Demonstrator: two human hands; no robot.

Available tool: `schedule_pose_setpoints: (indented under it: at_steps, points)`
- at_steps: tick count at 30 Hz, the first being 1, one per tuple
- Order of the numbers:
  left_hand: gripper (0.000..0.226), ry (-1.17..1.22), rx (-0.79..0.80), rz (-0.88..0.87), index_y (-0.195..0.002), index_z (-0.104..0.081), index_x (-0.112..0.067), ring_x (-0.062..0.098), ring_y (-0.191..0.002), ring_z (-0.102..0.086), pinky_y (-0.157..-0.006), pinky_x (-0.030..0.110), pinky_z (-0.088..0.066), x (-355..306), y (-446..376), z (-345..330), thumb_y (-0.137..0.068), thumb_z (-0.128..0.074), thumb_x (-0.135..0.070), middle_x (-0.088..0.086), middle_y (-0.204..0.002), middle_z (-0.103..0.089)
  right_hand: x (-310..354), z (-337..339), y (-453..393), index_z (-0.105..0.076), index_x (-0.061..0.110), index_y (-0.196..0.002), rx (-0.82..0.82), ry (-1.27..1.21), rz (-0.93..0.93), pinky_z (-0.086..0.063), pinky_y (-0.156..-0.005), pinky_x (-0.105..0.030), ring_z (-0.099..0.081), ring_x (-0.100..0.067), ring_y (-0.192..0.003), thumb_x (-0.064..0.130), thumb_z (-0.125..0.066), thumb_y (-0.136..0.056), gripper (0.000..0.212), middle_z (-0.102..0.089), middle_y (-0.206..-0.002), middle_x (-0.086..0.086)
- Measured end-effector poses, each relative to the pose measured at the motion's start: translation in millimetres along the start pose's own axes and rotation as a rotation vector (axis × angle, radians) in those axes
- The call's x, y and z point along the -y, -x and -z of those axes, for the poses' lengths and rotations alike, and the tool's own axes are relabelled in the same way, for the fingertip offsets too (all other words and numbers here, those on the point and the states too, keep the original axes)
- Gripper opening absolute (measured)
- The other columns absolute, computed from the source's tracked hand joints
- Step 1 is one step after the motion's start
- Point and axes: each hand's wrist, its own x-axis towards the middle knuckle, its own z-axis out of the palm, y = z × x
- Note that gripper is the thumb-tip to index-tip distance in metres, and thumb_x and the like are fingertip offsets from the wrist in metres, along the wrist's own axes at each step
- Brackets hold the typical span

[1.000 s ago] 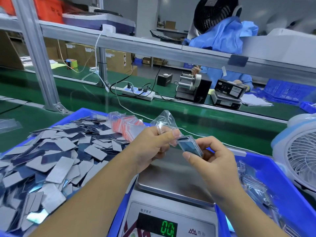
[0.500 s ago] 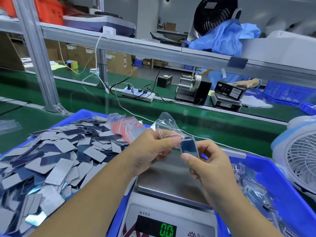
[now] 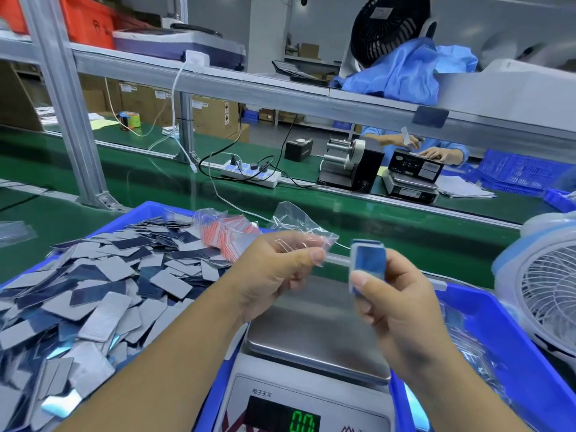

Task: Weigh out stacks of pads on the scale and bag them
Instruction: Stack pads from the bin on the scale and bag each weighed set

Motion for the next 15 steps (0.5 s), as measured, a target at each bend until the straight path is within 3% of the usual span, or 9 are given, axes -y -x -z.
schedule_pose_setpoints:
  at_steps: [2, 6, 8, 10, 12, 15]
  points:
    - [0.019, -0.036, -0.007, -0.008, -0.090, -0.080, -0.021, 0.008, -0.053, -0.043, -0.052, 0.021, -0.039, 0.9, -0.6, 0.7, -0.071, -0.083, -0.024, -0.004, -0.068, -0.063, 3.6, 3.2, 0.2, -0.071, 0.024, -0.085, 0.078, -0.154, -0.037, -0.035, -0.042, -0.020, -0.041, -0.011, -0.045, 0.010, -0.073, -0.070, 0.021, -0.058, -0.068, -0.001]
    - [0.037, -0.144, 0.034, -0.041, -0.092, -0.080, -0.019, 0.010, -0.054, -0.040, -0.052, 0.022, -0.034, 2.8, -0.5, -4.3, -0.064, -0.089, -0.042, -0.005, -0.064, -0.061, 2.9, 4.1, 1.8, -0.075, 0.023, -0.095, 0.219, -0.152, -0.112, -0.035, -0.042, -0.020, -0.045, -0.010, -0.045, 0.024, -0.083, -0.063, 0.033, -0.066, -0.094, -0.009]
    - [0.030, -0.211, 0.025, -0.072, -0.091, -0.081, -0.020, 0.012, -0.056, -0.040, -0.052, 0.023, -0.033, 1.7, -0.4, -5.2, -0.069, -0.086, -0.040, -0.005, -0.065, -0.062, 1.7, 4.9, 1.3, -0.075, 0.022, -0.096, 0.214, -0.150, -0.111, -0.034, -0.043, -0.020, -0.045, -0.011, -0.045, 0.024, -0.083, -0.063, 0.034, -0.061, -0.100, -0.017]
    - [0.022, -0.273, -0.018, -0.086, -0.087, -0.081, -0.020, 0.018, -0.060, -0.041, -0.054, 0.026, -0.033, 0.9, -0.4, -4.4, -0.070, -0.083, -0.035, 0.006, -0.071, -0.064, 1.6, 4.7, 1.5, -0.073, 0.020, -0.099, 0.193, -0.117, -0.087, -0.035, -0.043, -0.021, -0.044, -0.012, -0.046, 0.022, -0.082, -0.064, 0.036, -0.058, -0.103, -0.020]
    - [0.018, -0.345, -0.041, -0.086, -0.073, -0.078, -0.019, 0.018, -0.058, -0.040, -0.054, 0.028, -0.032, 2.2, -1.6, -3.7, -0.069, -0.081, -0.036, 0.009, -0.064, -0.057, 1.9, 2.0, 3.5, -0.072, 0.019, -0.097, 0.185, 0.000, -0.014, -0.038, -0.044, -0.022, -0.045, -0.013, -0.047, 0.018, -0.078, -0.066, 0.031, -0.067, -0.104, -0.010]
    - [0.016, -0.369, -0.035, -0.054, -0.060, -0.071, -0.021, 0.010, -0.049, -0.043, -0.050, 0.021, -0.036, 3.6, -3.6, -1.1, -0.072, -0.079, -0.026, -0.002, -0.051, -0.054, 2.4, -3.4, 6.2, -0.071, 0.022, -0.094, 0.186, 0.290, 0.120, -0.044, -0.050, -0.021, -0.053, -0.010, -0.055, 0.007, -0.072, -0.072, 0.026, -0.068, -0.124, 0.010]
